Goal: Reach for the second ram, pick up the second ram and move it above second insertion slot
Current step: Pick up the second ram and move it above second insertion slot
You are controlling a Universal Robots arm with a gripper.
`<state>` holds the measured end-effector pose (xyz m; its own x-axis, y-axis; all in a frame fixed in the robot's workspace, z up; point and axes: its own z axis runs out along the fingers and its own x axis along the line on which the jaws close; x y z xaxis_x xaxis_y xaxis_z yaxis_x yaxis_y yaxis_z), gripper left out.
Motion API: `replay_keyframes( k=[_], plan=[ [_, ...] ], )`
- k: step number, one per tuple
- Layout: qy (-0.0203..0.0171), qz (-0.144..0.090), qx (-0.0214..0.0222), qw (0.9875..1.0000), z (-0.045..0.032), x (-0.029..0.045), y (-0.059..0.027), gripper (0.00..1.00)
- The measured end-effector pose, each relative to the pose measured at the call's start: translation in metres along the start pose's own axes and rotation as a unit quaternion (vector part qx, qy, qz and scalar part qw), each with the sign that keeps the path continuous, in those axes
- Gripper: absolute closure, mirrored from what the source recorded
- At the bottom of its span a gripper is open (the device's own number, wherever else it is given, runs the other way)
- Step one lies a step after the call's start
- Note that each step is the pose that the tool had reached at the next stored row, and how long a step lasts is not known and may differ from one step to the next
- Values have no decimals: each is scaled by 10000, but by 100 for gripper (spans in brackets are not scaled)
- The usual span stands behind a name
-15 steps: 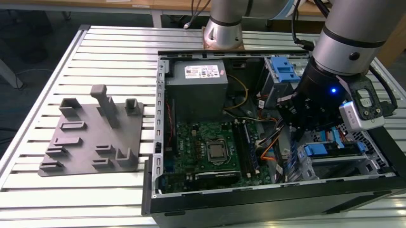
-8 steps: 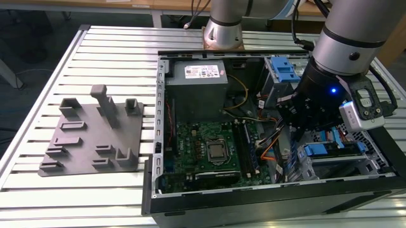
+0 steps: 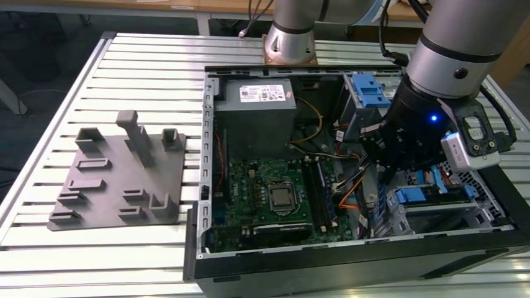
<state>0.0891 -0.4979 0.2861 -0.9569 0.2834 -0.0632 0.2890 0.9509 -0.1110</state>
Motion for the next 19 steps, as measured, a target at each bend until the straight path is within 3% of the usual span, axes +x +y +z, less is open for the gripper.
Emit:
replay_keyframes(
  k=[19],
  plan=[
    [0, 0, 0, 10000, 0, 0, 0, 91]
  ],
)
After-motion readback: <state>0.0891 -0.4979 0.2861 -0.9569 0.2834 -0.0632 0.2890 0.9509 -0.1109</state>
